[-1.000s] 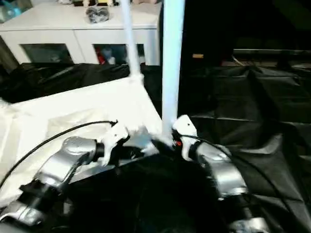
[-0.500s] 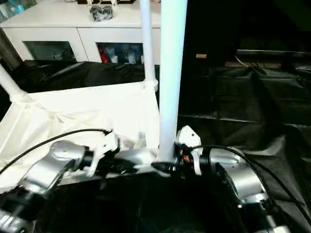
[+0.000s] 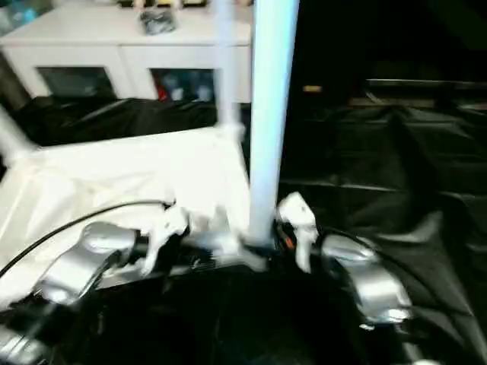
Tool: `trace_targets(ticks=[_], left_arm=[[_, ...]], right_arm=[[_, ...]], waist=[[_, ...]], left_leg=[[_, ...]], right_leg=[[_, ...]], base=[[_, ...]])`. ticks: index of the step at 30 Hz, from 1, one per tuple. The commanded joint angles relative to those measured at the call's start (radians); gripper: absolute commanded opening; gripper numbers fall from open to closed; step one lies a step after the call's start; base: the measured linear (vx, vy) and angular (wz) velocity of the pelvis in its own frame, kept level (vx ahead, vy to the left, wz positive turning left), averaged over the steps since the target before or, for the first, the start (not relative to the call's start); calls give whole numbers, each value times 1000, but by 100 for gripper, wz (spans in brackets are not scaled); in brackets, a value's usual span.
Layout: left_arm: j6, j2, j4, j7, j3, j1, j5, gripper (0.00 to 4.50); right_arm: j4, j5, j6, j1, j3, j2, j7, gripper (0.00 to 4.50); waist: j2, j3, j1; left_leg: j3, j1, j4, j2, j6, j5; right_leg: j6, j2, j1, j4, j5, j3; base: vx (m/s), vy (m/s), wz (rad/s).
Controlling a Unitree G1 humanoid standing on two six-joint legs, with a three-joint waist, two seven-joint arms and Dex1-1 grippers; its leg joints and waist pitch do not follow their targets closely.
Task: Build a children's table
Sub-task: Rotate leg to tighten
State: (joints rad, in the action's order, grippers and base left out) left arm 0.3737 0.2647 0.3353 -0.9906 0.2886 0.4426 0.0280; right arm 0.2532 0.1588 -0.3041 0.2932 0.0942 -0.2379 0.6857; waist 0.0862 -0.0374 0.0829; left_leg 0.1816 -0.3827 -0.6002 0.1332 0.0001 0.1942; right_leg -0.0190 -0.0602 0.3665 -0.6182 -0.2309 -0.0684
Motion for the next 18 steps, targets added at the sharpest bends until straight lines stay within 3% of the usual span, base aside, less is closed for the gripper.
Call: trace_targets(ticks=[1,2,6,9,11,18], left_arm=[[-2,-71,10,98,-7,54,11,0],[-2,-83,21,118,-9,62,6,0],[16,-152,59,212,-25,95,-6,0],[12,-163,62,212,-21,95,-11,0],[9,-162,61,207,-19,93,-9,0],[-21,-84,-14,66,5,36,26,0]], right_arm=[[61,-45,-34,-5,87,68,-72,266],[81,-54,-39,3,80,86,-109,266],[168,-79,-26,48,68,156,-208,266],[161,-49,-27,53,46,171,-186,336],[156,-45,-28,54,45,170,-181,342],[53,-19,16,27,104,56,47,342]], waist=[[-15,42,-4],[-10,43,-5],[-13,45,-8],[-12,48,-7],[-12,48,-7],[-17,51,-4]], left_leg=[[-56,25,85,107,-7,265],[-55,24,85,107,-8,265],[-55,20,86,107,-2,245],[-53,17,83,108,20,223],[-53,16,84,109,32,206],[-52,11,78,109,69,172]], right_leg=[[-198,-121,-22,95,-270,67],[-195,-122,-22,96,-267,69],[-192,-121,-25,92,-211,68],[-193,-123,-26,91,-182,70],[-193,-120,-26,88,-157,68],[-198,-121,-31,83,-110,66]], base=[[0,0,0],[0,0,0],[0,0,0],[0,0,0],[0,0,0],[0,0,0]])
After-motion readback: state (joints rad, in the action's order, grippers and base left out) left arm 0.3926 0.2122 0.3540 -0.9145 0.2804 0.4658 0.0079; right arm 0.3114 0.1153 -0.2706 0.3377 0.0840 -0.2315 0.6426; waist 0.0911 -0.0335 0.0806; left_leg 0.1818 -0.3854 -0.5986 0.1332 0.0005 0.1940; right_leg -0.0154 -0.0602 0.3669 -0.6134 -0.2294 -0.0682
